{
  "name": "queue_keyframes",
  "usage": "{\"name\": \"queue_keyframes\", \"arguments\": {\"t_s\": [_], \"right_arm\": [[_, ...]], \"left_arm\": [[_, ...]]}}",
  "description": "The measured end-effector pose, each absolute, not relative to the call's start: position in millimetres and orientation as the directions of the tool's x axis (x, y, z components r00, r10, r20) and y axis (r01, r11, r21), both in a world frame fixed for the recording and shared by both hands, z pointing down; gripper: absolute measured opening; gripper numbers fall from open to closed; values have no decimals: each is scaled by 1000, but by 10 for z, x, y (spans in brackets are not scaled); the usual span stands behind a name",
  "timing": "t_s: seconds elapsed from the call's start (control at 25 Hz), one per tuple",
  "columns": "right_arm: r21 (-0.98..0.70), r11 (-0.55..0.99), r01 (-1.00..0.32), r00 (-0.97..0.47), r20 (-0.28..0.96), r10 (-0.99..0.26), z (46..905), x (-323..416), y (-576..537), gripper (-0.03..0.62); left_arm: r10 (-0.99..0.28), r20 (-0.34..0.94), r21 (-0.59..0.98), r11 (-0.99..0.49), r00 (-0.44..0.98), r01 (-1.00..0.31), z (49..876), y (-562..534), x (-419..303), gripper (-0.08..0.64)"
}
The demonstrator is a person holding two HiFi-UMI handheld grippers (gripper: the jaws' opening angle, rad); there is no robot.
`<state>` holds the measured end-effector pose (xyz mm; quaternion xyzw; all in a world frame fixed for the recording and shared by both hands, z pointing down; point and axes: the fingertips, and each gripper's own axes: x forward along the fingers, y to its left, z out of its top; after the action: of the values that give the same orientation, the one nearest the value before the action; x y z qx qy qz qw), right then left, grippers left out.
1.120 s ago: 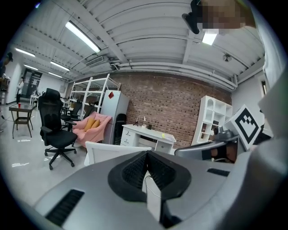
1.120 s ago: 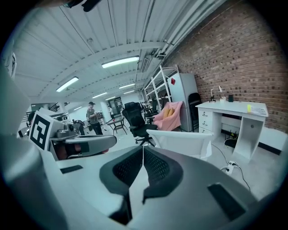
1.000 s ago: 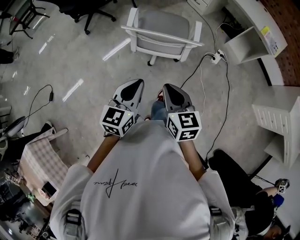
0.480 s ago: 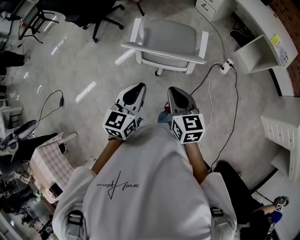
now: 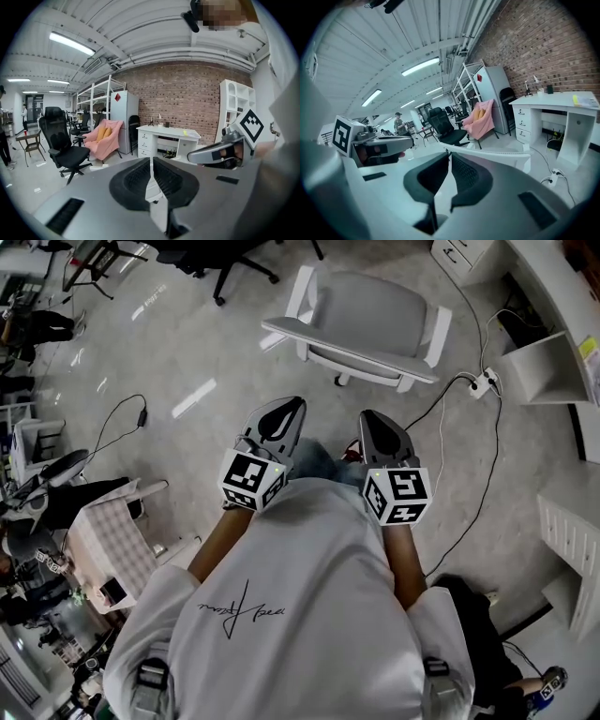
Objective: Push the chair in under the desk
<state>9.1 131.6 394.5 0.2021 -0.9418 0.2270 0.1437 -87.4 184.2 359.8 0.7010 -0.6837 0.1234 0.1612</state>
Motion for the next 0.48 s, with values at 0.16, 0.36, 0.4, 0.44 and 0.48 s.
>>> {"name": "queue_keyframes", "arguments": {"t_s": [0.16, 0.36, 0.4, 0.44, 0.48], "right_arm": [[-345, 819, -458, -864, 391, -318, 4011, 90, 1193, 28], [-321, 787, -527, -823, 426, -376, 4081, 162, 978, 28], [-317, 784, -534, -817, 431, -382, 4087, 166, 932, 28], [-313, 782, -540, -813, 436, -387, 4091, 167, 892, 28], [-312, 779, -545, -809, 440, -389, 4093, 165, 856, 28]], "left_arm": [[-911, 413, -7, -3, -1, -1000, 3640, 1794, -1001, 3], [-910, 415, -42, -12, -7, -999, 3701, 1686, -1196, 5], [-909, 416, -48, -13, -8, -999, 3701, 1637, -1244, 5], [-907, 421, -53, -15, -8, -998, 3710, 1595, -1294, 5], [-905, 425, -59, -21, -7, -998, 3720, 1553, -1340, 11]]}}
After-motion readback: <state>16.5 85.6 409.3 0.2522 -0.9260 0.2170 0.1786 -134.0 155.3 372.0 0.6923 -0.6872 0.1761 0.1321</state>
